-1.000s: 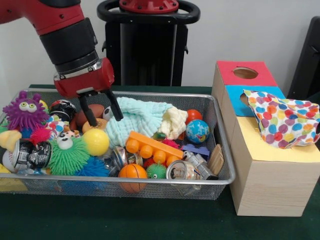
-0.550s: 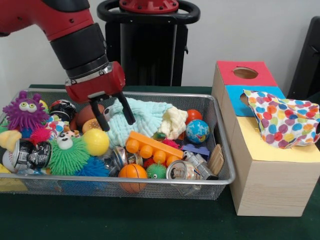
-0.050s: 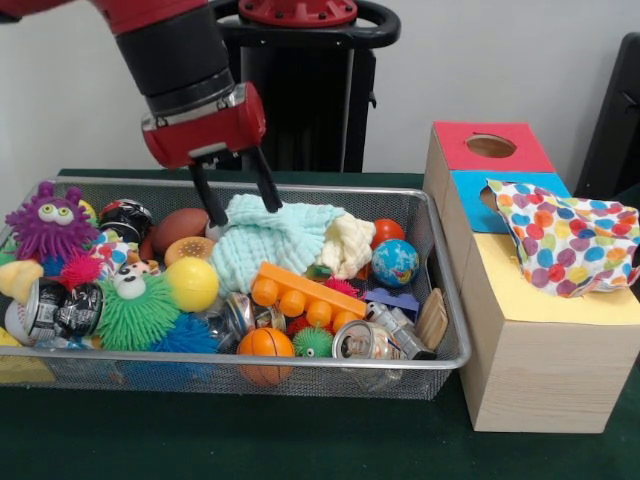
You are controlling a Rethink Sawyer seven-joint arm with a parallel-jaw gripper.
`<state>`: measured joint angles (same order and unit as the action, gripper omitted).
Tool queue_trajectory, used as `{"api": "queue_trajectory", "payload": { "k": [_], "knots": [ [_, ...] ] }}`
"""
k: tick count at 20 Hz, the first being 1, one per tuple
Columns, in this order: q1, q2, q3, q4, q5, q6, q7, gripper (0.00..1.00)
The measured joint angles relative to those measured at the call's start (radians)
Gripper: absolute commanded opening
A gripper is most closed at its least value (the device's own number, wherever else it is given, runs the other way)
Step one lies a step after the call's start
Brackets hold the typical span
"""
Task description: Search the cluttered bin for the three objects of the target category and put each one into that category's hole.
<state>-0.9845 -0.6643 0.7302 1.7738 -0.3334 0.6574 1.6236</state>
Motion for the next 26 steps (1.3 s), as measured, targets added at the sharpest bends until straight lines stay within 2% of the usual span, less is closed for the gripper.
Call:
{"api": "queue_trajectory", "payload": {
  "k": [3, 8, 16, 26],
  "knots": [
    [-0.010, -0.039, 0.000, -0.001, 0.012, 0.071, 0.000, 1.00],
    [-0.041, -0.060, 0.000, -0.004, 0.015, 0.107, 0.000, 1.00],
    [-0.057, -0.015, -0.002, -0.061, 0.009, 0.111, 0.000, 1.00],
    [-0.035, 0.043, -0.012, -0.135, -0.061, 0.112, 0.000, 1.00]
  ]
}}
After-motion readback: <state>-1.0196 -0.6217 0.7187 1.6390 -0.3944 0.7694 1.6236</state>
